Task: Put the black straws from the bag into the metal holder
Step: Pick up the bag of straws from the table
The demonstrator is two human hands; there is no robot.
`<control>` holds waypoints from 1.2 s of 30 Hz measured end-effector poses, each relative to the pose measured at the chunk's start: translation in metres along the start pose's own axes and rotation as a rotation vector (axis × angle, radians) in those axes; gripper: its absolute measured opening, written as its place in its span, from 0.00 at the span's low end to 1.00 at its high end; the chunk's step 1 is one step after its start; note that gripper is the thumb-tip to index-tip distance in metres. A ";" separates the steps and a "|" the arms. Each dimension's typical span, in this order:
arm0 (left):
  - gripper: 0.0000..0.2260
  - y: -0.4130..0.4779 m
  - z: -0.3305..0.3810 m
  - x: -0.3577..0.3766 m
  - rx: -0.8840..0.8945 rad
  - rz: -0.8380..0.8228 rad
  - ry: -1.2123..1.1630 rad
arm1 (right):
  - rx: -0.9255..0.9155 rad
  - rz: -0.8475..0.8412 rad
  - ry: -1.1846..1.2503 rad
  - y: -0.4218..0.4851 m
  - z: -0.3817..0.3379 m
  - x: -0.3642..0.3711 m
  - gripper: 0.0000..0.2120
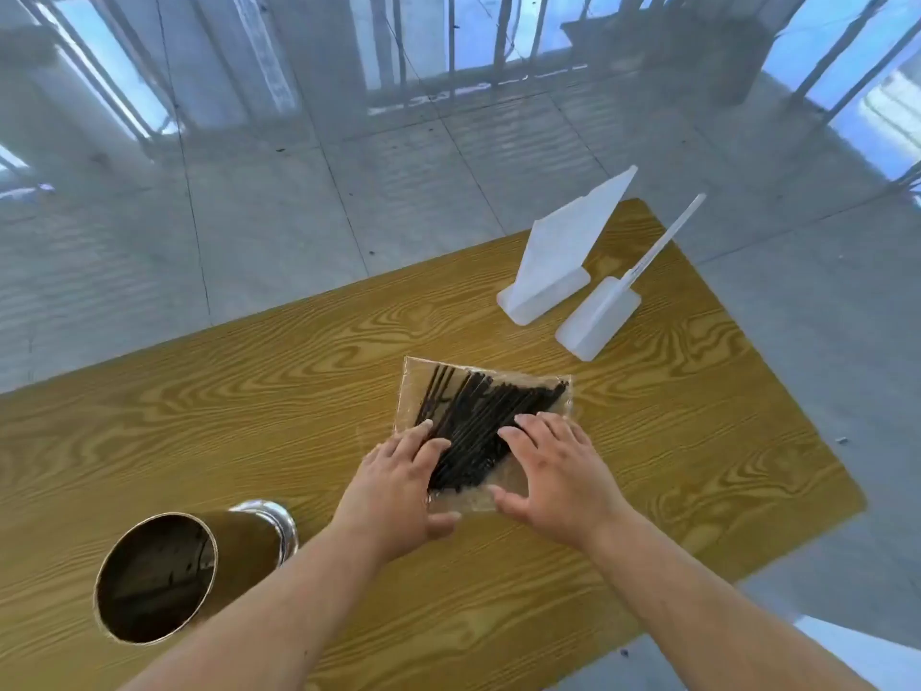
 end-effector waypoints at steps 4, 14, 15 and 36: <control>0.49 -0.004 0.001 0.016 0.036 -0.055 0.099 | 0.002 -0.149 -0.039 -0.004 0.006 0.026 0.45; 0.23 0.005 0.003 0.000 0.060 0.053 0.147 | -0.017 -0.032 0.000 0.005 0.001 0.024 0.22; 0.19 0.005 0.003 -0.003 0.055 0.058 0.145 | -0.023 -0.016 0.001 0.006 -0.001 0.020 0.19; 0.43 -0.081 -0.045 -0.170 0.062 0.804 0.266 | 0.136 -0.244 0.869 0.035 -0.080 -0.162 0.13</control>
Point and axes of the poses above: each hand's wrist, its own y-axis towards the middle knuckle, its own x-axis out of the palm, z = x × y, the point moved 5 cm from there along y, towards the middle knuckle, and after that the axes turned 11 degrees about y, right-handed, at the moved point
